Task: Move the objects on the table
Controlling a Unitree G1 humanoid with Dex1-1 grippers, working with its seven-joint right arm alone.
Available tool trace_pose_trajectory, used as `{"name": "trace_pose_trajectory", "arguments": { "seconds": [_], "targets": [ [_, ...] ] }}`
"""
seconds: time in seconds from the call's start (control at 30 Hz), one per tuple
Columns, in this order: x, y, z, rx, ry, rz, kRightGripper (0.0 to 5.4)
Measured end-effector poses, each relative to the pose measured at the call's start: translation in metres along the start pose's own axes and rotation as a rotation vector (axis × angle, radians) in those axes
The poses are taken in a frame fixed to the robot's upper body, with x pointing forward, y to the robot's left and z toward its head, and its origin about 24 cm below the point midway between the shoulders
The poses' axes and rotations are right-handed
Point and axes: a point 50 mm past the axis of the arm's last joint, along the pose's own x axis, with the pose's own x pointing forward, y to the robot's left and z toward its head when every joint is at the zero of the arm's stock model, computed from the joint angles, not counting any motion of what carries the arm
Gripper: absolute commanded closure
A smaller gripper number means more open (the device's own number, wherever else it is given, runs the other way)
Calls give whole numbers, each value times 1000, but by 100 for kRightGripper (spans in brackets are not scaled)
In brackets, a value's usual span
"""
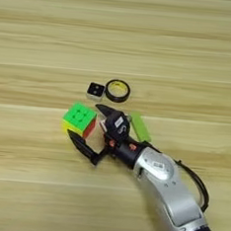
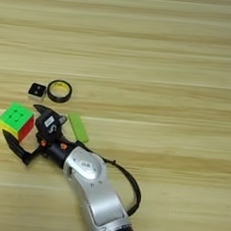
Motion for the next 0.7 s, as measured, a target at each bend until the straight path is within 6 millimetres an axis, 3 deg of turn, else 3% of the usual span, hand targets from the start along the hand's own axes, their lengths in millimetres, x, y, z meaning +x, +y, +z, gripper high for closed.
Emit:
{"name": "trace_pose_trajectory", "arguments": {
  "seconds": [0.23,0.7],
  "targets": [
    [2,0,-7,17,23,16,20],
    [5,-4,-3,41,-6,-41,196]
  ]
}}
